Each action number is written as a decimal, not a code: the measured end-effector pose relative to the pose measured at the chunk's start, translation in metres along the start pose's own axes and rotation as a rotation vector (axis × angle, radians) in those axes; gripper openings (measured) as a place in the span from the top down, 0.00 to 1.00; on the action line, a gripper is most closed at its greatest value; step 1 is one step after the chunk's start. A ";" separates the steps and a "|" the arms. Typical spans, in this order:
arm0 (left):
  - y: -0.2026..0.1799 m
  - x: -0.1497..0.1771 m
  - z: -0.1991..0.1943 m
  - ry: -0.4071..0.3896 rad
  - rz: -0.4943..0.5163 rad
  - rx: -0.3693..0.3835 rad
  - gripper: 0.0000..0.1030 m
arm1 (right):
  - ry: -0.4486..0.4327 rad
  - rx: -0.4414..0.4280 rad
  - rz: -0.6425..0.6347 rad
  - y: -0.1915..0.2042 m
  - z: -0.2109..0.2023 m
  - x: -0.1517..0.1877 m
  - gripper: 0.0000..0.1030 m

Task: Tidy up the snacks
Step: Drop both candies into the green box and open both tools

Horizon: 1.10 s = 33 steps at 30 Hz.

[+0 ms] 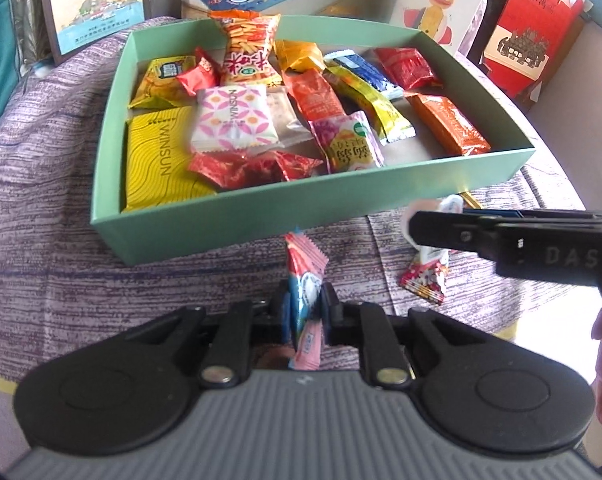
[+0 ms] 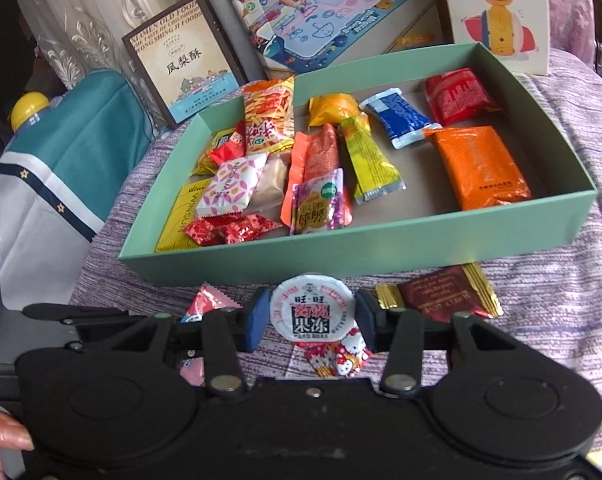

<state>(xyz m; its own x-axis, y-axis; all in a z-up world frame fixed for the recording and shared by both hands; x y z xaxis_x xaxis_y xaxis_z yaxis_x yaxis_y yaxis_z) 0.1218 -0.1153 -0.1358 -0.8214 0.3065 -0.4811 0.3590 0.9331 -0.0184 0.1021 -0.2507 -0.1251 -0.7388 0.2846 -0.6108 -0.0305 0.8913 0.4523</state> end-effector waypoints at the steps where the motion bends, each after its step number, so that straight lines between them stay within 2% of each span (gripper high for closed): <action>1: 0.000 -0.001 -0.004 -0.005 -0.001 0.007 0.86 | -0.004 -0.003 0.006 -0.001 -0.005 0.000 0.56; 6: -0.010 -0.016 -0.030 -0.068 0.020 0.036 0.86 | -0.056 -0.035 0.051 -0.007 -0.036 -0.008 0.56; 9: -0.023 -0.037 -0.040 -0.111 0.041 0.058 0.86 | -0.108 -0.056 0.099 -0.017 -0.055 -0.023 0.56; 12: -0.041 -0.066 -0.040 -0.150 0.073 0.057 0.86 | -0.154 -0.033 0.138 -0.034 -0.063 -0.045 0.56; 18: -0.076 -0.108 -0.012 -0.123 0.084 0.082 0.86 | -0.163 -0.009 0.203 -0.065 -0.053 -0.073 0.56; 27: -0.089 -0.115 0.018 -0.081 0.126 0.046 0.85 | -0.130 -0.021 0.238 -0.081 -0.027 -0.075 0.56; 29: -0.088 -0.115 0.021 -0.074 0.127 0.033 0.75 | -0.118 -0.033 0.236 -0.081 -0.023 -0.075 0.54; 31: -0.087 -0.116 0.020 -0.085 0.130 0.017 0.41 | -0.128 -0.026 0.226 -0.080 -0.024 -0.078 0.53; 32: -0.086 -0.117 0.018 -0.101 0.133 0.006 0.36 | -0.135 -0.029 0.225 -0.079 -0.026 -0.079 0.48; 33: -0.085 -0.118 0.015 -0.114 0.137 -0.005 0.32 | -0.144 -0.033 0.226 -0.079 -0.029 -0.080 0.39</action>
<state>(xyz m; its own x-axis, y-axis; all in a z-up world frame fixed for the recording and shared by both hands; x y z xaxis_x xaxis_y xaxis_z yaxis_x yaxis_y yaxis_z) 0.1947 -0.2338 -0.0906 -0.7093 0.4074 -0.5752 0.4614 0.8853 0.0580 0.1440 -0.3539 -0.0936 -0.6264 0.5241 -0.5770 0.1008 0.7884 0.6068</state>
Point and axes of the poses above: each gripper's, at about its wrist camera, not at the fingertips, and z roughly the way its jaws point, y to its left, x to its underside, the point moved 9 cm from there along z, roughly the way its jaws point, and after that the axes turned 10 degrees about -x, right-handed, at the moved point
